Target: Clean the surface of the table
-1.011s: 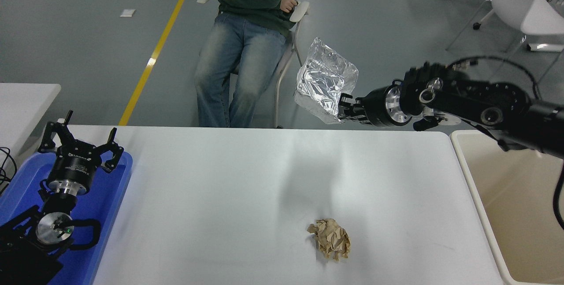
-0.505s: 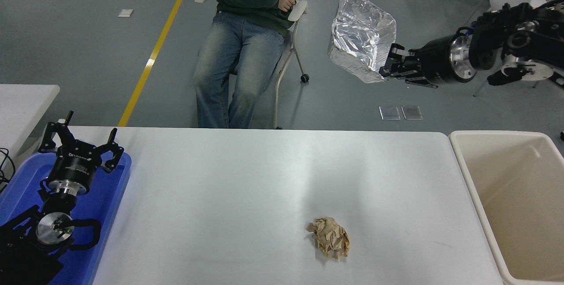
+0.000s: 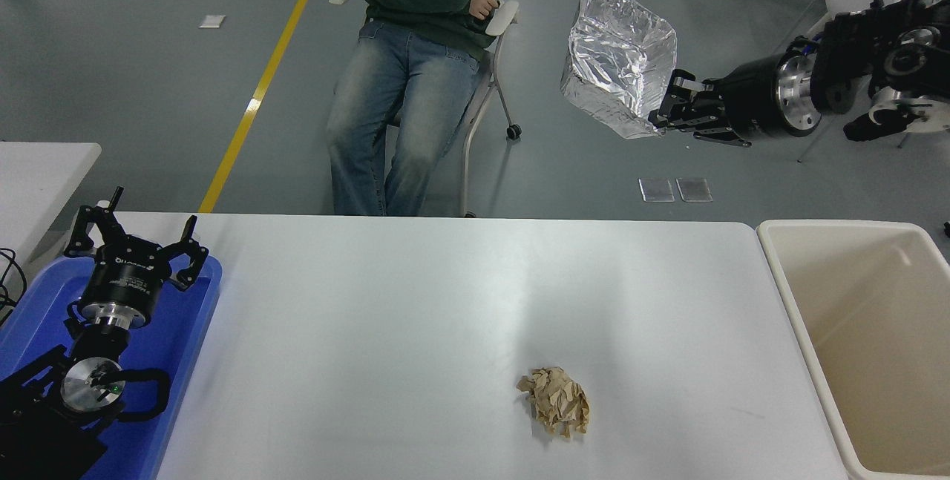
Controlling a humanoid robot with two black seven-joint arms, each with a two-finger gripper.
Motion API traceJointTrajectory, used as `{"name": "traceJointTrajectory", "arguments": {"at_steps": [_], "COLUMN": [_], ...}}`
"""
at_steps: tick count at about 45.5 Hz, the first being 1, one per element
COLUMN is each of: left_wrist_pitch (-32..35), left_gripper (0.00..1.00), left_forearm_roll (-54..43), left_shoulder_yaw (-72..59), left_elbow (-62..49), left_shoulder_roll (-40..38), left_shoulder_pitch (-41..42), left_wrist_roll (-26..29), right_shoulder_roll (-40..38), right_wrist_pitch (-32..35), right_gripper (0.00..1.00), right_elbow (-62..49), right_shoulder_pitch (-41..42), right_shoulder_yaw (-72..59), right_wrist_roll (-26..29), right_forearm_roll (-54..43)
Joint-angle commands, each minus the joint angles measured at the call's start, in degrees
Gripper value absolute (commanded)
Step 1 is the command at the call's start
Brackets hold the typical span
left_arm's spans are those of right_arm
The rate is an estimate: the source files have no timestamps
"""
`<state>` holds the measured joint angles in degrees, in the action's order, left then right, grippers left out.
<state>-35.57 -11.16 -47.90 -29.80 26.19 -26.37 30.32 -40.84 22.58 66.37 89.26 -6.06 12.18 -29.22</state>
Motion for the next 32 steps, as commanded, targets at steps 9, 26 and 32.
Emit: {"name": "traceJointTrajectory", "arguments": {"at_steps": [9, 26, 32], "left_wrist_pitch": [-0.02, 0.06, -0.02], "left_gripper": [1.00, 1.00, 1.00], "left_forearm_roll": [0.00, 0.00, 0.00], "left_shoulder_yaw": [0.00, 0.00, 0.00], "left_elbow": [0.00, 0.00, 0.00], "left_shoulder_roll": [0.00, 0.00, 0.00], "left_shoulder_pitch": [0.00, 0.00, 0.00], "left_wrist_roll": [0.00, 0.00, 0.00], "right_shoulder_roll": [-0.64, -0.91, -0.82], "right_wrist_pitch": [0.01, -0.26, -0.26], "right_gripper": [0.00, 0.00, 0.00], "right_elbow": [-2.47, -14.15, -19.34], "right_shoulder_pitch": [-0.22, -3.12, -5.05], "right_shoulder_yaw": [-0.36, -0.36, -0.36], "right_wrist_roll": [-0.05, -0.14, -0.40], "right_forearm_roll": [-0.05, -0.23, -0.23]}}
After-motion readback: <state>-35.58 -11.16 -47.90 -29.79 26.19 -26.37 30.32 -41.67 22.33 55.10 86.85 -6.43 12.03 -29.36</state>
